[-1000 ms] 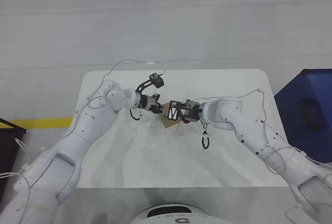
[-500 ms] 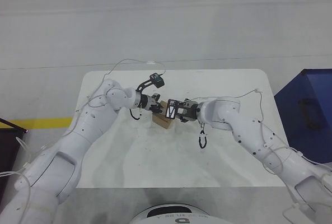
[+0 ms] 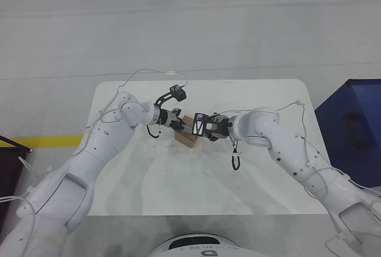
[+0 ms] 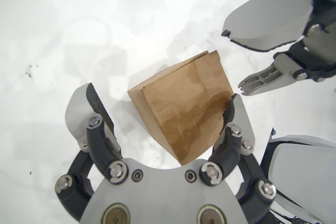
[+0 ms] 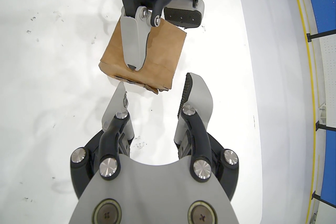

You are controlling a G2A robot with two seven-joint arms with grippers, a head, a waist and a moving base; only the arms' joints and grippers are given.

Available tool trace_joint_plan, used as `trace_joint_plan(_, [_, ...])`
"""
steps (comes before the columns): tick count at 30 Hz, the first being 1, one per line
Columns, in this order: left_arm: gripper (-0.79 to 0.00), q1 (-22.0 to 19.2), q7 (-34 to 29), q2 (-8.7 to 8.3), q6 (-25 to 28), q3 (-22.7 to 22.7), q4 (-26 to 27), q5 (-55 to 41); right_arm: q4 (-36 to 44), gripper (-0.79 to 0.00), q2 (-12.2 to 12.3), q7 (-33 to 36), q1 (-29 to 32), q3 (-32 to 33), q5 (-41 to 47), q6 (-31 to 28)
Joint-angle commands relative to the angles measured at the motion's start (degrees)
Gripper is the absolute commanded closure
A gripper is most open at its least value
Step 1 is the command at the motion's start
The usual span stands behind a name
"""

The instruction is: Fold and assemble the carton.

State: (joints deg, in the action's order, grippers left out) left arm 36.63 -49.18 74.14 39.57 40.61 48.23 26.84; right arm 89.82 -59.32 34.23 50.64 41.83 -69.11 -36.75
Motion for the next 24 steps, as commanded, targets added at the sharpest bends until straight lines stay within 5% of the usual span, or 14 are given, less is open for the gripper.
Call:
trace_joint_plan(1, [-0.785,0.06,0.01,0.04,-0.19,-0.13,-0.14,0.20,0.05,-0.468,-0.03,0.17,0.20,0.23,0.18,-0.08])
trace_joint_plan(24, [-0.785,1.60,1.80,-0.47,4.73,1.70,-2.72,-4.66,-0.92,-0.517,-2.28,0.05,0.23,-1.88,-1.82,2.60])
